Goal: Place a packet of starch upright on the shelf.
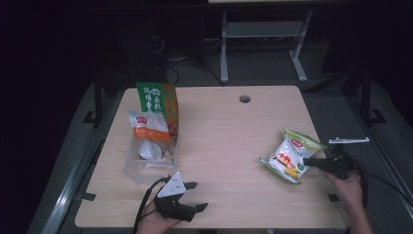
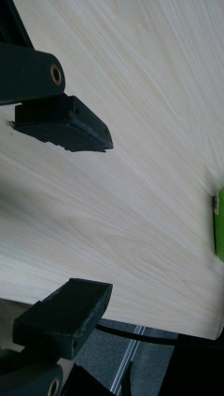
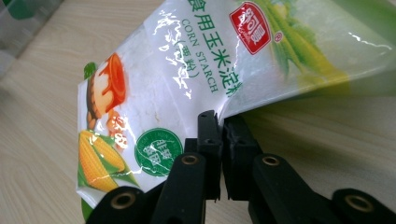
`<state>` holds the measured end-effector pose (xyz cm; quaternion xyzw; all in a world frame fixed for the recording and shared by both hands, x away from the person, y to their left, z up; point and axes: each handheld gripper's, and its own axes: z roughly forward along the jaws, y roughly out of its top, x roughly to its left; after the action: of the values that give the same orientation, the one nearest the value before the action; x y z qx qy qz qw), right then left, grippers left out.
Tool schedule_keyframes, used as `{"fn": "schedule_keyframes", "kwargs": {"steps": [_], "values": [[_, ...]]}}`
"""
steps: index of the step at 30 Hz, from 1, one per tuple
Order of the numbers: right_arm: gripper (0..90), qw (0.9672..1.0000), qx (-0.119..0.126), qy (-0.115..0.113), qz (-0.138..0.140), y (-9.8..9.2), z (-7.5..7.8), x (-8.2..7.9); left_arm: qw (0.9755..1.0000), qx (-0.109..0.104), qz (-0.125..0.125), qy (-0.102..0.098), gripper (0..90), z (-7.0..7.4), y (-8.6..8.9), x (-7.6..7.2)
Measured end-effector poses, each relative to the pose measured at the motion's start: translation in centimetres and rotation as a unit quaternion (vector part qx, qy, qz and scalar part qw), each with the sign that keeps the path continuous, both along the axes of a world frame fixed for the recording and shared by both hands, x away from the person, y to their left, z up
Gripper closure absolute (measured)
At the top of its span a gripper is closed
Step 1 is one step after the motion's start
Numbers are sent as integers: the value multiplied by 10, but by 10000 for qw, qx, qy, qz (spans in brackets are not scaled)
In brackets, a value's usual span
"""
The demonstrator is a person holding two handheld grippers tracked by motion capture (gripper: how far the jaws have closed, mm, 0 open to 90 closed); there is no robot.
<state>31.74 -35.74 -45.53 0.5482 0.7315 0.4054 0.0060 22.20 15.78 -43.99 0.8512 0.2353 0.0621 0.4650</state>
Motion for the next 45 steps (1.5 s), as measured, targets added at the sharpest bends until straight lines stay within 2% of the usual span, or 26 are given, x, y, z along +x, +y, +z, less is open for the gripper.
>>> {"fn": "schedule_keyframes", "kwargs": {"steps": [2,4,8,10,12,13,14,16,19,22,24,26,27,29,34,37,41,45], "values": [[746,9998,141,83,-62,-2,-3,3,10000,2,0,0,253,0,0,0],[610,9994,229,176,-200,-5,-5,8,10000,-1,1,9,253,0,0,0],[506,9976,486,336,-373,-8,-11,15,10000,-37,0,38,253,-1,-1,1],[517,9958,679,441,-418,-10,-14,17,10000,-37,-1,38,253,-1,-1,1],[626,9937,925,506,-391,-11,-17,18,10000,-35,-7,43,253,-1,-1,1],[710,9932,1000,493,-322,-11,-17,18,10000,-36,-16,50,253,-1,-2,1],[780,9941,952,450,-262,-9,-16,18,10000,-27,-23,46,253,-1,-2,1],[842,9957,831,349,-196,-5,-12,17,10000,-16,-47,59,253,-1,-3,1],[861,9989,429,79,-171,2,-5,13,10000,-25,-48,80,253,0,-4,2],[867,9992,349,-116,-168,6,0,8,9999,-90,-36,119,254,2,-6,4],[869,9990,289,-329,-118,8,6,4,9999,-79,-55,120,256,4,-9,7],[870,9989,258,-390,-100,10,9,2,9999,-53,-83,118,256,5,-13,10],[871,9981,231,-567,-48,14,16,-1,9999,-48,-77,97,256,6,-16,11],[872,9970,221,-742,46,20,23,-4,9999,-67,-107,62,256,9,-21,14],[873,9935,229,-1069,326,32,38,-14,9997,-131,-212,4,256,17,-40,24],[874,9901,90,-1293,533,41,44,-22,9994,-182,-305,13,258,20,-57,33],[874,9859,74,-1473,794,46,47,-28,9989,-200,-420,-33,268,23,-78,43],[874,9845,155,-1530,838,44,44,-31,9986,-196,-500,-40,283,24,-95,53]]}}
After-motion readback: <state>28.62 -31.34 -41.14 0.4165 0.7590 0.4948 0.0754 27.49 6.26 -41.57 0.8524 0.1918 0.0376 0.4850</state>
